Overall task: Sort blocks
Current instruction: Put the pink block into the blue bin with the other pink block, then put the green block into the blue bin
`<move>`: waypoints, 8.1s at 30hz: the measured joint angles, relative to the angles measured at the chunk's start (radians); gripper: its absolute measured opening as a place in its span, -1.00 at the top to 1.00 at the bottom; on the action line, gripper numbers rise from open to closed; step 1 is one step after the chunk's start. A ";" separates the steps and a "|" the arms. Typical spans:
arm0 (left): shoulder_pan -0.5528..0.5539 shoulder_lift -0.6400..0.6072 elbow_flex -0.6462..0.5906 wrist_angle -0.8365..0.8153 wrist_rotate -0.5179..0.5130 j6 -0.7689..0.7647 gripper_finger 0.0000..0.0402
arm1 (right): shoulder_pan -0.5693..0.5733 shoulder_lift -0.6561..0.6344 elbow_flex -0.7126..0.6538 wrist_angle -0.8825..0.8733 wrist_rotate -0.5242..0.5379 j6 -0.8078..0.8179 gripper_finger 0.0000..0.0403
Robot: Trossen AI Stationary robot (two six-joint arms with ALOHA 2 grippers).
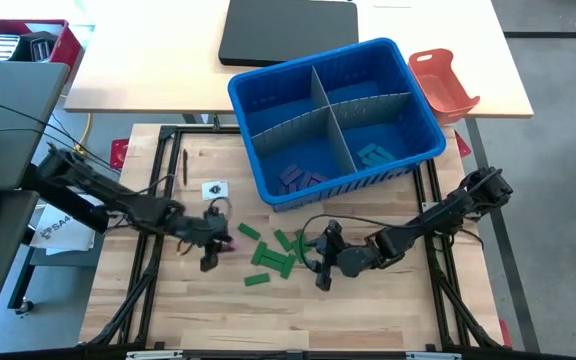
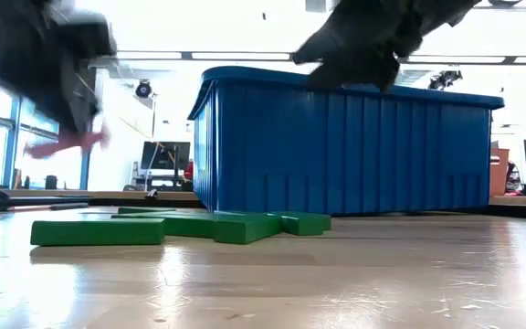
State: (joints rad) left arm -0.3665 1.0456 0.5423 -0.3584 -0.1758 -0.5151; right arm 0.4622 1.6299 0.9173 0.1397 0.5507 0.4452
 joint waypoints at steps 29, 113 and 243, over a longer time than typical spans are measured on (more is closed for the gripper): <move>-0.062 0.334 0.065 1.524 -0.126 0.701 0.56 | -0.088 0.009 0.144 0.518 -0.230 -0.527 -0.01; 0.993 0.105 0.204 0.729 0.169 0.374 0.00 | -1.524 0.434 1.342 -1.160 -0.767 -0.667 0.52; 0.093 0.154 -0.043 0.155 -0.192 0.206 0.56 | 0.036 0.003 0.637 -1.479 0.394 0.054 -0.21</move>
State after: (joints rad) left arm -0.2738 1.1991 0.4996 -0.2029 -0.3677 -0.3093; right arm 0.4983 1.6325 1.5540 -1.3395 0.9446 0.4993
